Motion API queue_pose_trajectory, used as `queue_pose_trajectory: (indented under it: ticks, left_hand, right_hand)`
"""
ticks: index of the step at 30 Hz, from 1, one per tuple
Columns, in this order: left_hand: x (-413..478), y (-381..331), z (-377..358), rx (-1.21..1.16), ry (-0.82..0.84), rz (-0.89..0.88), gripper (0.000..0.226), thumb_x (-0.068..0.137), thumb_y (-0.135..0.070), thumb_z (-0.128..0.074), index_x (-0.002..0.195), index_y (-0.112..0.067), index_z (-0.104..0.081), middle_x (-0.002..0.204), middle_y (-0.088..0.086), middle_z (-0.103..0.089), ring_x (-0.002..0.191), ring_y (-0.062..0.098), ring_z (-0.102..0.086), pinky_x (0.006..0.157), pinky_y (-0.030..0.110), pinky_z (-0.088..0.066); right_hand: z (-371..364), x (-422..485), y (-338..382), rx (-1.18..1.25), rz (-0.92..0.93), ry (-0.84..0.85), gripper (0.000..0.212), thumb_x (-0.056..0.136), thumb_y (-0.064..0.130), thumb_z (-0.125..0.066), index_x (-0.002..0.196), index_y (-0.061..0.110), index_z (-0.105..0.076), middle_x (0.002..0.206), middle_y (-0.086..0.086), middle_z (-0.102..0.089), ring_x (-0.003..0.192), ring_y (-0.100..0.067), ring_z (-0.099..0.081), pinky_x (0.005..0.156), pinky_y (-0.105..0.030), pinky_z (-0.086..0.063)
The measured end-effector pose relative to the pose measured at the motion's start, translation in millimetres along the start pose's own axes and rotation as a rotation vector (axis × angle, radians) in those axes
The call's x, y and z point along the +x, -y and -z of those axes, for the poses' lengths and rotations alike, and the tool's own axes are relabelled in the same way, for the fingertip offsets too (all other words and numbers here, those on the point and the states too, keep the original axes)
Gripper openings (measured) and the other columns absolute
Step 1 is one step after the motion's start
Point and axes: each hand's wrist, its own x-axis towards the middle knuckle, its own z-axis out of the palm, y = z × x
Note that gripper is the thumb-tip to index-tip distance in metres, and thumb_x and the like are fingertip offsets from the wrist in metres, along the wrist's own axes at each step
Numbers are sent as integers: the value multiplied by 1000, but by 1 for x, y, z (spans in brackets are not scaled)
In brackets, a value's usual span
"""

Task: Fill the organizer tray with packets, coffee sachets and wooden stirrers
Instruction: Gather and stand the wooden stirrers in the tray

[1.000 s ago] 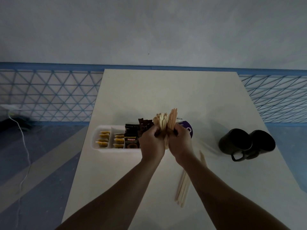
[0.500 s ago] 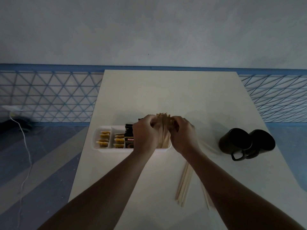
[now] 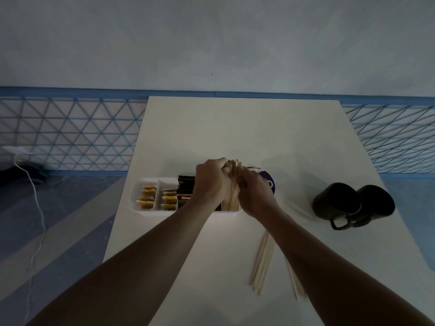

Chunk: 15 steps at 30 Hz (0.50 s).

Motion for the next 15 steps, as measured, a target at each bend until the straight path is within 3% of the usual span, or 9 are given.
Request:
queue_pose_trajectory:
  ticks: [3, 5, 7, 11, 13, 15]
  left_hand:
    - [1, 3, -1, -37, -36, -22, 17, 95, -6, -53, 89, 2, -67, 76, -1, -54, 73, 13, -47, 71, 22, -39]
    - [1, 6, -1, -57, -39, -34, 17, 95, -6, -54, 95, 1, -70, 73, 6, -61, 73, 12, -50, 73, 23, -43]
    - [-2, 7, 0, -73, -21, -35, 18, 94, -7, -55, 98, -4, -73, 87, 13, -73, 74, 12, -56, 76, 21, -45]
    - [-4, 5, 3, -72, -29, -25, 19, 95, -12, -58, 106, -6, -73, 102, 15, -74, 83, 19, -63, 78, 17, -40]
    - [-5, 3, 4, -76, -62, -31, 24, 95, -15, -60, 116, -10, -71, 112, 10, -72, 101, 20, -67, 84, 11, -37]
    - [-7, 0, 4, -84, -103, -56, 28, 94, -18, -62, 121, -12, -68, 118, 5, -71, 106, 15, -66, 84, 0, -32]
  right_hand:
    - [-1, 2, 5, -49, 56, -9, 28, 97, 10, -46, 122, 12, -59, 112, -12, -63, 103, -29, -58, 88, -39, -48]
    - [-2, 1, 5, -68, 75, -27, 30, 98, 12, -46, 126, 11, -57, 114, -13, -63, 105, -31, -57, 89, -40, -47]
    - [-2, 0, 1, -56, 51, -3, 25, 99, 13, -43, 119, 11, -58, 112, -10, -64, 104, -30, -58, 87, -42, -48]
    - [-6, -4, -7, -24, -8, 38, 20, 99, 11, -43, 107, 13, -61, 112, -8, -65, 104, -28, -58, 84, -37, -47]
    - [-7, -5, -11, -11, -31, 43, 18, 99, 12, -45, 105, 14, -63, 114, -7, -66, 104, -26, -60, 80, -33, -45]
    - [-5, -5, -15, 17, -69, 46, 17, 99, 16, -47, 102, 13, -64, 113, -7, -67, 103, -26, -61, 77, -29, -41]
